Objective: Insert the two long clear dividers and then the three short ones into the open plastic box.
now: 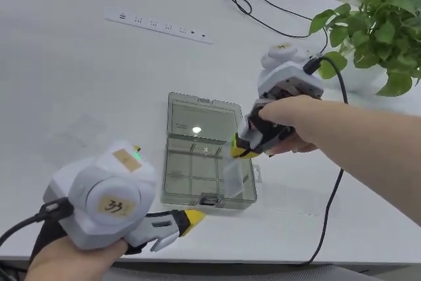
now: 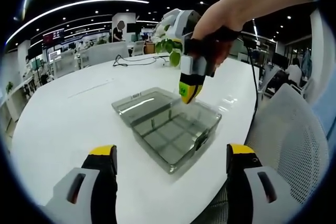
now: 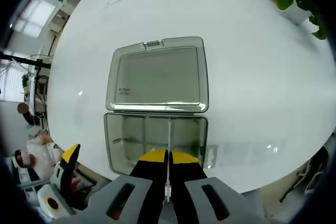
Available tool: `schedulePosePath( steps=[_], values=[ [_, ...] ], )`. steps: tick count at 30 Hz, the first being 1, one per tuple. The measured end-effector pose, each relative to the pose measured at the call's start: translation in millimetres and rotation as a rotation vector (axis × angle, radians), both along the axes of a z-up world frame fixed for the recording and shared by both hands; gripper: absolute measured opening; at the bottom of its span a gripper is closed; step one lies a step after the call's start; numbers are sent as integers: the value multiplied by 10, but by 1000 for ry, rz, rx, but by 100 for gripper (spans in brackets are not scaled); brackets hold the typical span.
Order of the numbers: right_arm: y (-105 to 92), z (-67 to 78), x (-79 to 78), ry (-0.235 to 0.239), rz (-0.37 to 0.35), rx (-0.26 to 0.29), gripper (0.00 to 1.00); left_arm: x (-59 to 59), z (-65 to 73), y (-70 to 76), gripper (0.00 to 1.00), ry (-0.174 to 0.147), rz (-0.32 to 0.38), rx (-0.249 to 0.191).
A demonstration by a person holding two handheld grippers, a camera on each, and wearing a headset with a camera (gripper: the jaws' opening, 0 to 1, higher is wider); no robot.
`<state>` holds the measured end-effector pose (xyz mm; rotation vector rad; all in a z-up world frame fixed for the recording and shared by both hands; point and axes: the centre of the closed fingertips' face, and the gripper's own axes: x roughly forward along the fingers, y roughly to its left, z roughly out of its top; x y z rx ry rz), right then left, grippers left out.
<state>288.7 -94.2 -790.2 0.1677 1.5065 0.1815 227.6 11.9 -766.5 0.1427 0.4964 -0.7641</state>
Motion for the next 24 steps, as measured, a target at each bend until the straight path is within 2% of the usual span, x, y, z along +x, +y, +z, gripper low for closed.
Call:
schedulePosePath(
  steps=[13, 24],
  values=[
    [48, -18, 1, 3, 1, 3, 2, -4, -23, 18, 86, 7, 3, 1],
    [15, -33, 21, -2, 1, -5, 2, -6, -33, 12, 85, 11, -1, 1]
  ],
)
